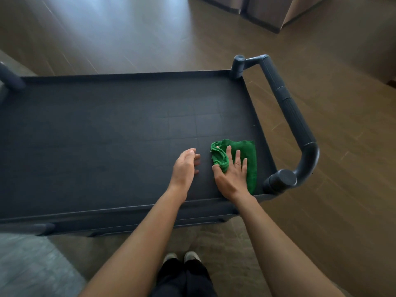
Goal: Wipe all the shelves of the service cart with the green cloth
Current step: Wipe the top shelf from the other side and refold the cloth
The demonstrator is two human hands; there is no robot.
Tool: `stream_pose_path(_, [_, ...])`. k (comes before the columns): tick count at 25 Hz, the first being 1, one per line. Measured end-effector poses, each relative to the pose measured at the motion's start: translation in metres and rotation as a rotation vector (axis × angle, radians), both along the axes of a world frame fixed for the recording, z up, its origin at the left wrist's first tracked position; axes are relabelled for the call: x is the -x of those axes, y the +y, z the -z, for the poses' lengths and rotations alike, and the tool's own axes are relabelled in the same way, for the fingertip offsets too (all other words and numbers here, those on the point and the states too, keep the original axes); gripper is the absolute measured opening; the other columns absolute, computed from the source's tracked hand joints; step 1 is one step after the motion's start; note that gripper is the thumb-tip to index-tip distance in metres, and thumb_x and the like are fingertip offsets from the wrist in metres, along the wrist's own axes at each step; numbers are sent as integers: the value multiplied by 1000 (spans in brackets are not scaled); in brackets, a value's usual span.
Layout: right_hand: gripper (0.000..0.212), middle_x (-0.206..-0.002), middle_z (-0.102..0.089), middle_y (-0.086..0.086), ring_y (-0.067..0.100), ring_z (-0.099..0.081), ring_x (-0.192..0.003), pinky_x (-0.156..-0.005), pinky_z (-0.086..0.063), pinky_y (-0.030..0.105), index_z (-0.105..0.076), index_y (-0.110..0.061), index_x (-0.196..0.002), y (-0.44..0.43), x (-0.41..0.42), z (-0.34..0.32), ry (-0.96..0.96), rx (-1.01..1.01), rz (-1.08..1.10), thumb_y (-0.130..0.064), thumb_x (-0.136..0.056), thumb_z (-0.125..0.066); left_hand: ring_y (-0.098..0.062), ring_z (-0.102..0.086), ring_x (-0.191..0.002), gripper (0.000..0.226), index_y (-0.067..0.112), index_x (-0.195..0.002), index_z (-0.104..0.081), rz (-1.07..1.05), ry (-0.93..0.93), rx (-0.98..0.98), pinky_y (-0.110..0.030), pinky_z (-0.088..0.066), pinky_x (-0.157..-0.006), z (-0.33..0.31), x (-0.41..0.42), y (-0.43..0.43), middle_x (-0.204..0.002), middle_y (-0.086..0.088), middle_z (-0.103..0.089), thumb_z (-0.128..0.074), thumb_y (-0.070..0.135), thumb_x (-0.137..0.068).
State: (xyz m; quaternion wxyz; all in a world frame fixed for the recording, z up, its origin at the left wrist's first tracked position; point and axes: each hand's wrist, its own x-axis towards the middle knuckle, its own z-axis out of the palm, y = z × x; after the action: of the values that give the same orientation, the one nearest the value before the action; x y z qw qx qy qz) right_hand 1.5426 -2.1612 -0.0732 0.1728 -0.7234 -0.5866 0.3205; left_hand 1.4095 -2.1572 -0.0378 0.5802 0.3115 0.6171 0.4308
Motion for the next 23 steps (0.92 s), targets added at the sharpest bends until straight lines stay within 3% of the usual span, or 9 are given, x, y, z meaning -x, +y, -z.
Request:
stream_pose_path(3, [79,-159,11,9,16,24,-143,-113,22,35,8,-20,-151,-2,14,0,-82,-7,-72,-46,-92,-37,-16,-60,-100,25,18,-116,-53,-62,9,12,-37,-50,-88,4,23,0,-113,-3,-61,-32,21,-103])
stream_pose_path(6, [87,-159,12,7,14,25,-142,-113,23,35,11,-18,-151,-4,32,-3,-94,-5,-110,-54,-80,-25,-19,-60,-104,25,18,-117,-53,-87,9,18,-36,-50,-88,8,41,-1,-116,-4,-61,-33,16,-102])
stream_pose_path(17, [91,-159,13,2,13,26,-141,-112,24,34,12,-17,-150,-19,138,1,-134,-25,-195,-56,-75,-22,-20,-62,-100,28,15,-114,-54,-176,11,8,-38,-51,-88,2,127,-12,-113,-6,-63,-30,25,-103])
stream_pose_path(23, [89,-159,13,-1,11,27,-140,-105,31,27,10,-18,-150,-26,227,-4,-80,-41,-255,-56,-76,-23,-18,-62,-100,42,13,-127,-49,-129,-28,27,-28,-52,-75,-1,198,-19,-110,-5,-62,-27,40,-104])
